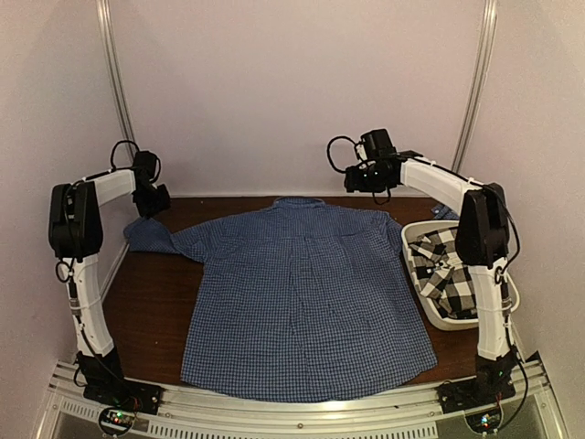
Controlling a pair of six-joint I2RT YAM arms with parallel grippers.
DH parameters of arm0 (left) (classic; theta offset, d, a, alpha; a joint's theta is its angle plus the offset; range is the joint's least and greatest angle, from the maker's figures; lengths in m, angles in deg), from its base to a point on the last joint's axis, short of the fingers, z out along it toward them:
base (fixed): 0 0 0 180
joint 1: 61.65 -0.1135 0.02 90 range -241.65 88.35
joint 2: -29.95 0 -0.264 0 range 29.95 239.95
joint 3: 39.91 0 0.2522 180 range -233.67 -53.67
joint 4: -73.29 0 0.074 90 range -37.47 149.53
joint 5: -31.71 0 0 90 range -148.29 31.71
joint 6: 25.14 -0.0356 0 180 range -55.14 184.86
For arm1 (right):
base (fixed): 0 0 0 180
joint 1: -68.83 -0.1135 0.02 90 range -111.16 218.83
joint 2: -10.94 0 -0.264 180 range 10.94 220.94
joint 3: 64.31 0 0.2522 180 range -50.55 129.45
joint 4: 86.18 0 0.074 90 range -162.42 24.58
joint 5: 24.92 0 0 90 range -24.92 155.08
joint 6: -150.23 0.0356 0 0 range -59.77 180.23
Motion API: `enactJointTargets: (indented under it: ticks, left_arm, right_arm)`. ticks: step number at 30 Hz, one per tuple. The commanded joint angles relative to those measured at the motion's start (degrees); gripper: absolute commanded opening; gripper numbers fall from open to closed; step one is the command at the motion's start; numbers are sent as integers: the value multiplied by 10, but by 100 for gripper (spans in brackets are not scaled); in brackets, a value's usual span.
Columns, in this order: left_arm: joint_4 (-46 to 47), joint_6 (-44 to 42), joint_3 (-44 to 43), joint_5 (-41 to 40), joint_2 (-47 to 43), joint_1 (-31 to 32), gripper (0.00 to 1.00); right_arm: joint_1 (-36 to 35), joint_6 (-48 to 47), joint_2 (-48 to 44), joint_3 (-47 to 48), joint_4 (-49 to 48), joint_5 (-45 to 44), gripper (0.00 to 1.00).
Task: Fold and stack the long sleeve shirts
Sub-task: Flatten out the square-folded shirt at the center of the board, then pick up the sleeve from the corner of the board.
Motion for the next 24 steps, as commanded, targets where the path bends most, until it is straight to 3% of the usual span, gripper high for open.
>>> enactJointTargets:
  ticks: [1,24]
  left_arm:
    - [4,30,-20,-24,43,2,38]
    - [7,53,-39,-27,109,3,28]
  right_arm:
    - [-15,8,-35,-35,-23,28,62]
    - [-48,14,-106,-156,-63,38,60]
